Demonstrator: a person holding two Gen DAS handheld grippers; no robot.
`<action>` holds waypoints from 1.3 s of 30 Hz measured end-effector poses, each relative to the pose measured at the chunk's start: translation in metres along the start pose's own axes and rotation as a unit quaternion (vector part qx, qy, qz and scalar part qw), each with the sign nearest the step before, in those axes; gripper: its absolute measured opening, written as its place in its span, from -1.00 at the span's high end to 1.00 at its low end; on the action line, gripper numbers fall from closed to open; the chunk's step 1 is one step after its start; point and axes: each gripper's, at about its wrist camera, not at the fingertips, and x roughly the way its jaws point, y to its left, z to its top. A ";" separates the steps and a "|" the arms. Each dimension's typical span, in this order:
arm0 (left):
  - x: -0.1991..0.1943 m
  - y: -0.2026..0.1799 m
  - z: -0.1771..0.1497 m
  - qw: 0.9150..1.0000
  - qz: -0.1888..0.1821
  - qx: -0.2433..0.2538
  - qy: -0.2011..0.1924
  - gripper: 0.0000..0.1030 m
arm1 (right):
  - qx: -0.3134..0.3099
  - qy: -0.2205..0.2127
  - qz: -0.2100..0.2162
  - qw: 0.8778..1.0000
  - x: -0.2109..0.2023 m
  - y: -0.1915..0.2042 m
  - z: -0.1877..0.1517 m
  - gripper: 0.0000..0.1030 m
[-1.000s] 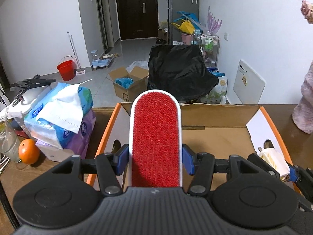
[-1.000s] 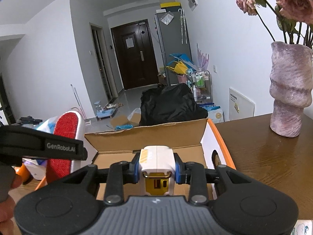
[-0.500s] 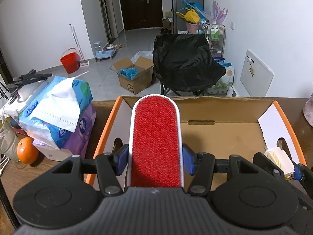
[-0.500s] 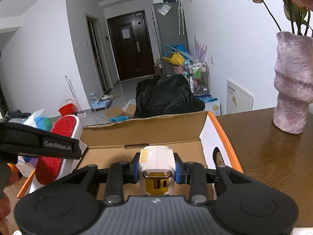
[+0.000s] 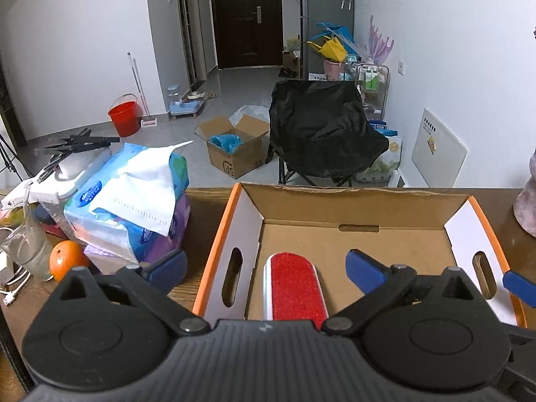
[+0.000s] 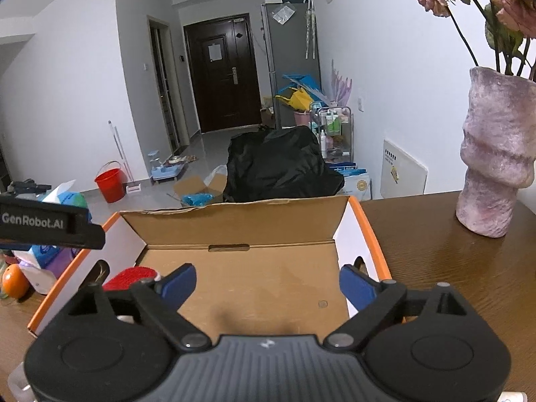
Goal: Organize rigid objects
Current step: 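Open both grippers to release the lint brush and charger in the box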
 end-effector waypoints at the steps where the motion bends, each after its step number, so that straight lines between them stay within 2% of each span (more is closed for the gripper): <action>1: 0.000 0.001 -0.001 1.000 -0.001 -0.001 0.001 -1.00 | 0.000 0.000 0.000 1.000 -0.001 0.000 0.000 -0.82; 4: -0.001 0.002 -0.005 1.000 -0.003 -0.002 0.002 -1.00 | 0.000 -0.002 0.001 1.000 -0.002 0.000 0.001 -0.92; 11: -0.010 0.005 -0.013 1.000 -0.011 -0.007 -0.002 -1.00 | -0.012 -0.004 -0.001 1.000 -0.009 0.004 -0.003 -0.97; 22: -0.036 0.009 -0.034 1.000 -0.016 -0.011 -0.001 -1.00 | -0.015 -0.014 -0.003 1.000 -0.036 0.000 -0.013 -0.99; 39: -0.089 0.017 -0.077 0.999 -0.034 -0.019 -0.011 -1.00 | -0.029 -0.028 -0.003 0.999 -0.099 -0.005 -0.043 -1.00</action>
